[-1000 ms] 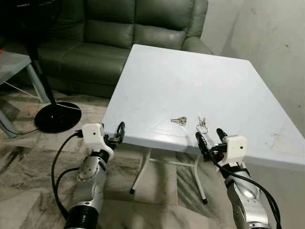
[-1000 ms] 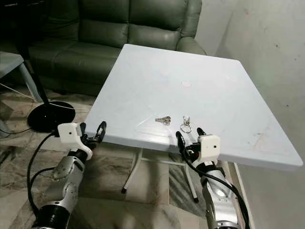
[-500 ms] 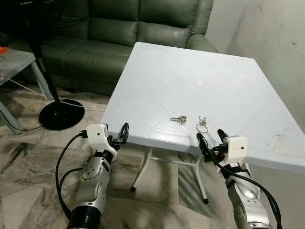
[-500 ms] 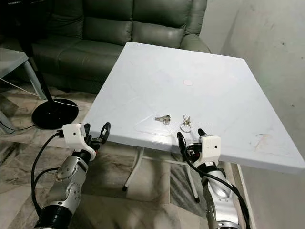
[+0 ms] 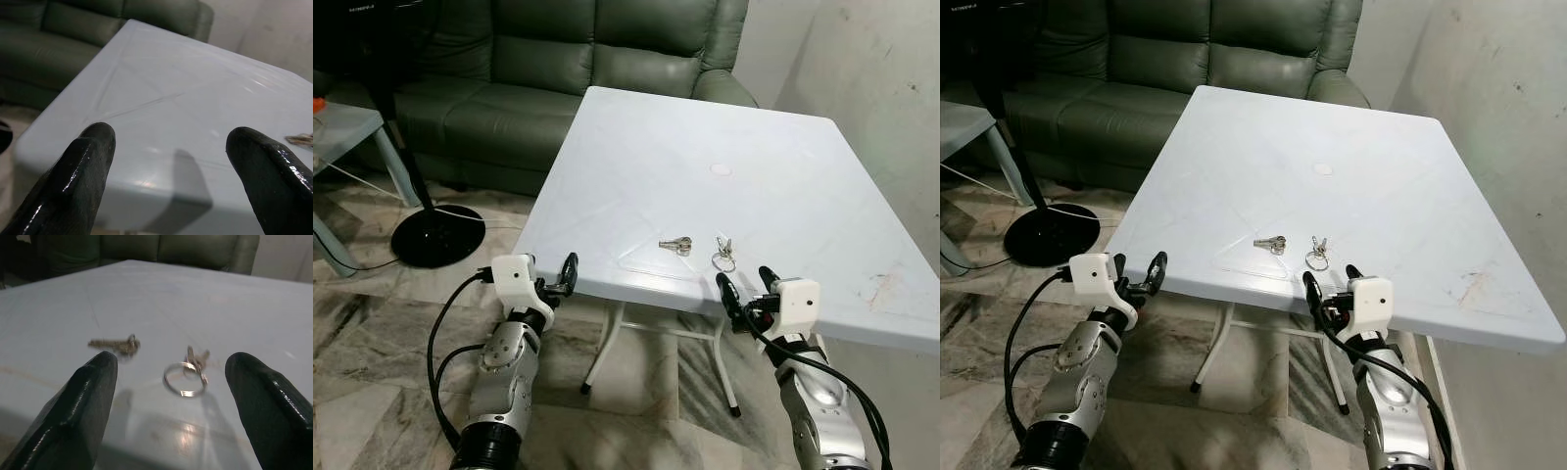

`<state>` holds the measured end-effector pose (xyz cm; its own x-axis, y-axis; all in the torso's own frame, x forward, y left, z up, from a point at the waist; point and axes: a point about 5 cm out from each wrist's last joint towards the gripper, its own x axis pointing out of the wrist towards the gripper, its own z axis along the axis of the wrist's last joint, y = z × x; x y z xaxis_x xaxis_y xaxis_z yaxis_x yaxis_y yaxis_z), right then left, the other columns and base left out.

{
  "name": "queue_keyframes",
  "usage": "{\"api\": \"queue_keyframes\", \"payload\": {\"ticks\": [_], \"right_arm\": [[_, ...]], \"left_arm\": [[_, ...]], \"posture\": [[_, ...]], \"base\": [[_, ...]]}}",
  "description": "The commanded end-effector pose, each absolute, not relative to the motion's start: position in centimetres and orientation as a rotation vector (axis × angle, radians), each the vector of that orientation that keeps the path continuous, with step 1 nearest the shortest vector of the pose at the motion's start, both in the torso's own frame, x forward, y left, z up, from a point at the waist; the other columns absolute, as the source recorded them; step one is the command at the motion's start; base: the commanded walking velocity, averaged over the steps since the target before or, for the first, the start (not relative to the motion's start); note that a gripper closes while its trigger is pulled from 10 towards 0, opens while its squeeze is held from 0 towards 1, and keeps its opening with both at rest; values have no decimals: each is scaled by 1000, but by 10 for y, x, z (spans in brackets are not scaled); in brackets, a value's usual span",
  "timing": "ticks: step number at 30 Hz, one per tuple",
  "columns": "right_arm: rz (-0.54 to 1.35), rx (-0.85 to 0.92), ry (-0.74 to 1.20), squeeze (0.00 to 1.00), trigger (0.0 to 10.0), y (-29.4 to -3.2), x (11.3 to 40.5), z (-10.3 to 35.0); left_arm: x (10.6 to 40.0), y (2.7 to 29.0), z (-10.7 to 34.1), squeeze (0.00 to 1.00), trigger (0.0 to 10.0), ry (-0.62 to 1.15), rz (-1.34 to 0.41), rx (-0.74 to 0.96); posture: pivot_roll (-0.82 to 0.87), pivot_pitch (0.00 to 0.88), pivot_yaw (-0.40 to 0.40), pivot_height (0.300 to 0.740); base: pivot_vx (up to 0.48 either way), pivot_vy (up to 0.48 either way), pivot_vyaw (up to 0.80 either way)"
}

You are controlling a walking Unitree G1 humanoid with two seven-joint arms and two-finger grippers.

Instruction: Hang keys on a hook

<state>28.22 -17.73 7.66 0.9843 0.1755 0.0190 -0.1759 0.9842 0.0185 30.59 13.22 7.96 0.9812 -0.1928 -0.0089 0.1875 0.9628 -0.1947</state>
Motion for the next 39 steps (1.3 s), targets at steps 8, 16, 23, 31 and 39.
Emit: {"api": "queue_keyframes", "payload": {"ticks": [8,16,23,31,39], "right_arm": [[181,8,-42,1000,10000,-172,296,86],[187,3,-4,1000,10000,-168,304,86],[205,16,-1,0,10000,-157,320,95],[134,110,13,0,10000,-139,348,114],[82,159,69,0,10000,-129,365,122]], "left_arm": [[307,111,94,0,10000,16,-349,-112],[300,97,97,0,10000,18,-451,-77],[292,88,103,0,10000,18,-521,-64],[275,85,113,0,10000,14,-582,-75],[262,89,113,0,10000,58,-557,-77]], "posture": [[23,0,-98,740],[26,0,-92,740],[28,18,-89,740],[54,132,-90,740],[81,199,-95,740]], "base": [[0,0,0],[0,0,0],[0,0,0],[0,0,0],[0,0,0]]}}
